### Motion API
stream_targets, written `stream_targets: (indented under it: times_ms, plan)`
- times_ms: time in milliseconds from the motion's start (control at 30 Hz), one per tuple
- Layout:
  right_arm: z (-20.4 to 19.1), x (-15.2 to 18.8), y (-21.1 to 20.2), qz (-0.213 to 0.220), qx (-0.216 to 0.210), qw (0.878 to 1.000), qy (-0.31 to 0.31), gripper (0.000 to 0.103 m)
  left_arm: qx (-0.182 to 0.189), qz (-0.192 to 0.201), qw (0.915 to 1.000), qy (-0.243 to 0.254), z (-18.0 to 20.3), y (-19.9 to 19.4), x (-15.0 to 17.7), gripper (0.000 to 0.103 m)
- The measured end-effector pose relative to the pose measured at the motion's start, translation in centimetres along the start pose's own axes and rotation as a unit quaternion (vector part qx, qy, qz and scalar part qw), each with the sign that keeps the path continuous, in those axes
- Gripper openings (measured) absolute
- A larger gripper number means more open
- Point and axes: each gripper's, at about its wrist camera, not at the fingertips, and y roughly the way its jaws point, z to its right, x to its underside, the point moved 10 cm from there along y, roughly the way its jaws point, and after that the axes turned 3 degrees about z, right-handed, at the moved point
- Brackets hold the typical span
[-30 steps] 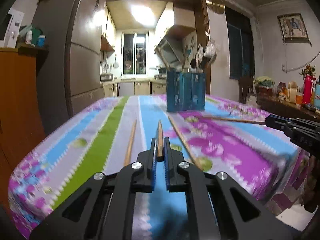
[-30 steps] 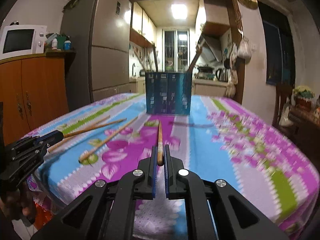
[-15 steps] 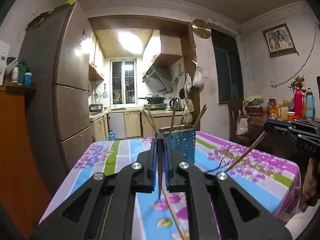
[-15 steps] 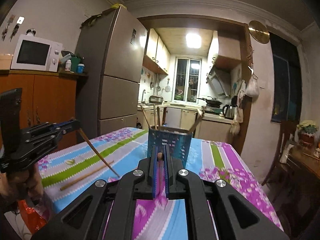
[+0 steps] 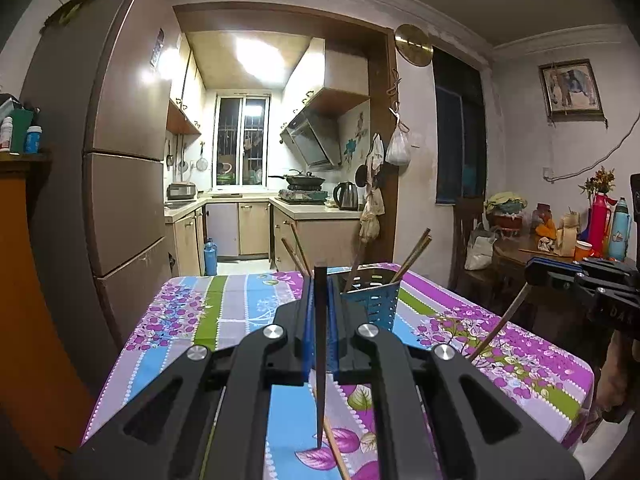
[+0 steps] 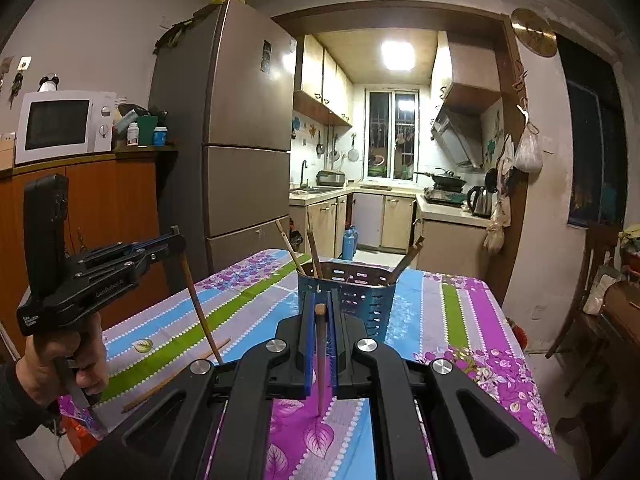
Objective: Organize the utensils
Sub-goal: 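Lift both chopsticks upright and lower them into the blue holder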
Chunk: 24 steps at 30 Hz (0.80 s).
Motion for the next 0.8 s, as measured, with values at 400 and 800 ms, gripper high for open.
stream_targets:
  times_ms: [400, 800]
  plan:
    - [2.0, -6.6, 1.4, 0.008, -0.012, 1.000, 0.001, 0.007, 0.008, 0.017, 0.9998, -0.011, 0.3, 1.9, -5.5, 0.005]
    - [5.0, -18.5, 3.3, 0.045, -0.006, 0.999, -0.011, 0.007, 0.008, 0.078, 0.9969, -0.005, 2.0, 3.5, -16.3, 0.005]
